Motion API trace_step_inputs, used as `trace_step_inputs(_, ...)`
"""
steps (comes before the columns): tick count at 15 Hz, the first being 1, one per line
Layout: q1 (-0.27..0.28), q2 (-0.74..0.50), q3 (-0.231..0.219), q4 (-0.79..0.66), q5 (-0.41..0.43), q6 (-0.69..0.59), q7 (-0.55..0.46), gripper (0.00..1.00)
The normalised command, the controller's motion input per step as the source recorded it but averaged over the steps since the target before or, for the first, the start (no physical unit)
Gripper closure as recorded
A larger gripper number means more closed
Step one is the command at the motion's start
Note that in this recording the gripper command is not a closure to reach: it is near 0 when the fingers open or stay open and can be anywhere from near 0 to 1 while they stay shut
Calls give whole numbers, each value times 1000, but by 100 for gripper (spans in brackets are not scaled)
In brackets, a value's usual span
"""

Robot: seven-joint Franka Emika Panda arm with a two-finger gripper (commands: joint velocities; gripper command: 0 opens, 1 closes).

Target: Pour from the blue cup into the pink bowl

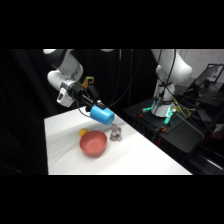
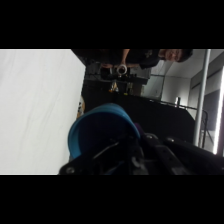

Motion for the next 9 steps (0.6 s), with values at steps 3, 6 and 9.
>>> trace_step_inputs(3, 270, -447, -210, -309, -208, 381, 83, 15)
trace_step_inputs(6, 341, -824, -149, -876, -308, 685, 63, 15)
trace_step_inputs(9, 337, -788, -47, -988, -289, 879, 115, 15)
